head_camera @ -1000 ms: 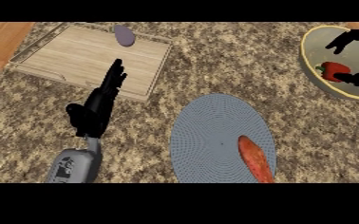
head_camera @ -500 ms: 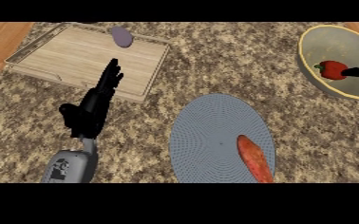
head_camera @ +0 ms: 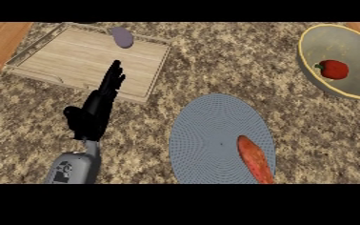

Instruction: Pick the bell pepper from the placemat and place it in the bowl

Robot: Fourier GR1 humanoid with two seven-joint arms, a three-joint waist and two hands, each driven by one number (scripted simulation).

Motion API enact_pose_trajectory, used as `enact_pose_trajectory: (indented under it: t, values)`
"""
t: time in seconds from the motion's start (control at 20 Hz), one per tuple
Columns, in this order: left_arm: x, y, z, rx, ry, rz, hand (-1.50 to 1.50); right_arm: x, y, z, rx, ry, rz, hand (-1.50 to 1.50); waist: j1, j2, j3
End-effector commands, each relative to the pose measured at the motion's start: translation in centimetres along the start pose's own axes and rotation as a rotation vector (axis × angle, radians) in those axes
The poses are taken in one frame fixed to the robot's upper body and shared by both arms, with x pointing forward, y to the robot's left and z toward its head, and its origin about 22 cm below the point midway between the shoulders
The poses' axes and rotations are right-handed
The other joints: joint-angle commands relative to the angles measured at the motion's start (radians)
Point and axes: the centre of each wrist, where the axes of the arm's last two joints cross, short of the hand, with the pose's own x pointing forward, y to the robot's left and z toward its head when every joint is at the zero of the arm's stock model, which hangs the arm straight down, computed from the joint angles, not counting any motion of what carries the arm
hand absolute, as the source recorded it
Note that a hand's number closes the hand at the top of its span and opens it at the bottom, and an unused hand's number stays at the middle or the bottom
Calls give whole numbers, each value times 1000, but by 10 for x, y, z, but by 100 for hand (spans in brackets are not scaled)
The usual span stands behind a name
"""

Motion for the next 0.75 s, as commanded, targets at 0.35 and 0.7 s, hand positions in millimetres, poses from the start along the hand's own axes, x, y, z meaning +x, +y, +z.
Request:
enact_pose_trajectory:
  t: [0.35,0.7]
  values:
    - [3,2,0,20,-4,14,0,-8,-21,37,150,-74,-271,-150,-9,6,6]
    - [9,5,0,12,-22,2,0,-7,-27,49,178,-65,-271,-150,-12,3,7]
